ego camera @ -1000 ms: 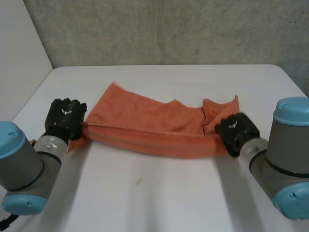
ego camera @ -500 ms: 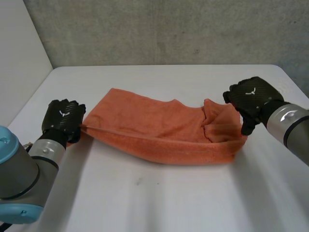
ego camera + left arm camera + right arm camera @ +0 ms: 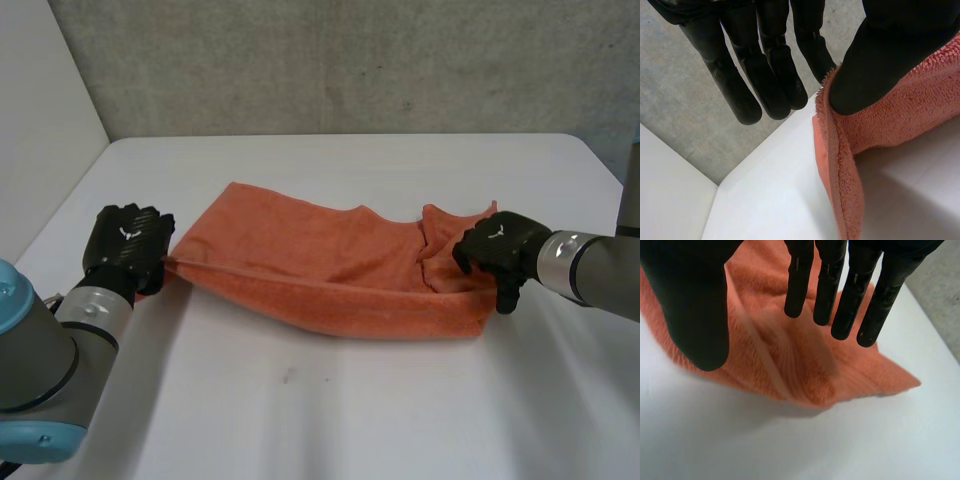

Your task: Fold the laundry

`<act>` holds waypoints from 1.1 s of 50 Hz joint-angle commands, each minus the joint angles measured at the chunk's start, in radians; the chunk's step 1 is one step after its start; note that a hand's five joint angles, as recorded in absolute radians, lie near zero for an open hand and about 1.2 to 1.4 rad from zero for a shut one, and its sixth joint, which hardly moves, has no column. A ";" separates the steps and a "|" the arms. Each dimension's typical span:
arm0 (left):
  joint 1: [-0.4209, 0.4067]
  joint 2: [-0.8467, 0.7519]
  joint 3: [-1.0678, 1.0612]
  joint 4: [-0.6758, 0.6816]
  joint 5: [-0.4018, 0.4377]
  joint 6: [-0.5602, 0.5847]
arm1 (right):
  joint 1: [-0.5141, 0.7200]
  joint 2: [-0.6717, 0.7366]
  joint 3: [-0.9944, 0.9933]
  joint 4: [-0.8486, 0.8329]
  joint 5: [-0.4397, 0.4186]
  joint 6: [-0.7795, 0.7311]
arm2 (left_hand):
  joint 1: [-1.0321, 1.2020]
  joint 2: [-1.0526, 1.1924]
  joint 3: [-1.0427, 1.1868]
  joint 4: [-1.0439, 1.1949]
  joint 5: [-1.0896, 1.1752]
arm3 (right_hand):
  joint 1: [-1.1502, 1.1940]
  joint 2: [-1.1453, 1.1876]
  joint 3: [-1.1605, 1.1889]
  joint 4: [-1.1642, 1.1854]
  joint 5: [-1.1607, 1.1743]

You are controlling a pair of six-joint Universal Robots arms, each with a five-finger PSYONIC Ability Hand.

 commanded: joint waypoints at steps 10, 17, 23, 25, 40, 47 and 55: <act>0.009 -0.003 0.002 0.000 0.003 0.000 | -0.051 0.084 0.091 -0.144 -0.008 0.005 | 0.251 0.197 0.202 0.201 0.261 | 0.337 0.249 0.244 0.245 0.267; 0.009 -0.005 0.002 0.000 0.003 0.000 | -0.049 0.109 0.111 -0.235 -0.025 0.082 | 0.251 0.197 0.202 0.201 0.261 | 0.820 0.732 0.727 0.728 0.750; 0.006 -0.005 0.002 0.000 0.001 0.000 | -0.054 0.081 0.120 -0.316 -0.048 0.188 | 0.251 0.197 0.202 0.201 0.261 | 0.882 0.794 0.789 0.791 0.812; 0.006 0.003 0.003 -0.001 -0.002 0.000 | -0.057 0.012 0.119 -0.328 -0.044 0.249 | 0.251 0.197 0.202 0.201 0.261 | 0.882 0.794 0.789 0.791 0.812; 0.026 0.371 0.052 -0.197 0.001 0.009 | -0.164 -0.500 0.028 0.058 0.010 0.242 | 0.251 0.197 0.202 0.201 0.261 | 0.882 0.794 0.789 0.791 0.812; 0.026 0.466 0.133 -0.436 0.007 0.014 | -0.169 -0.562 0.037 0.307 0.117 -0.030 | 0.251 0.197 0.202 0.201 0.261 | 0.882 0.794 0.789 0.791 0.812; 0.034 0.349 0.150 -0.606 0.052 0.032 | -0.154 -0.542 0.149 0.259 0.179 -0.061 | 0.251 0.197 0.202 0.201 0.261 | 0.882 0.794 0.789 0.791 0.812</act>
